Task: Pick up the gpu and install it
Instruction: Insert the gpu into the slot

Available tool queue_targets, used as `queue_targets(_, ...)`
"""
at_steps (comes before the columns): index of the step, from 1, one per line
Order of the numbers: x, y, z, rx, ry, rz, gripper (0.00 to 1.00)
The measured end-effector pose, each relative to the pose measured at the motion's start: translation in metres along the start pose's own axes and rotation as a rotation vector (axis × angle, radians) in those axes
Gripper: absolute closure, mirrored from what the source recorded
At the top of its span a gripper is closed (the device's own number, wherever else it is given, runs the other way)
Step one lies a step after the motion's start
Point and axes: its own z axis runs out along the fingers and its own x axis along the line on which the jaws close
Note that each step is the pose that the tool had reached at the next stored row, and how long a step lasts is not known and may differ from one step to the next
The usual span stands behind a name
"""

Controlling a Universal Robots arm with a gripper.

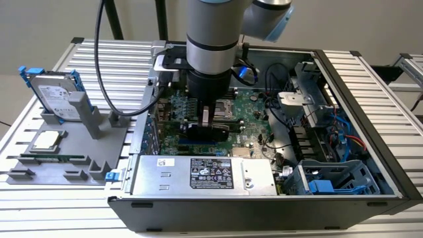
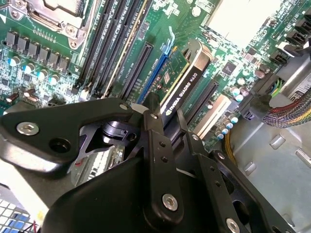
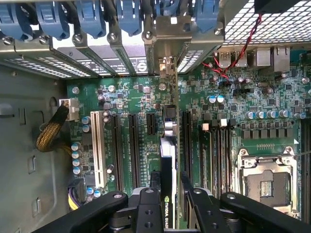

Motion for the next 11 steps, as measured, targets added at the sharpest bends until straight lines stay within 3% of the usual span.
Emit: queue_targets(11, -0.0017, 0.0001, 0.003, 0.0001, -0.0001, -0.001, 1.0)
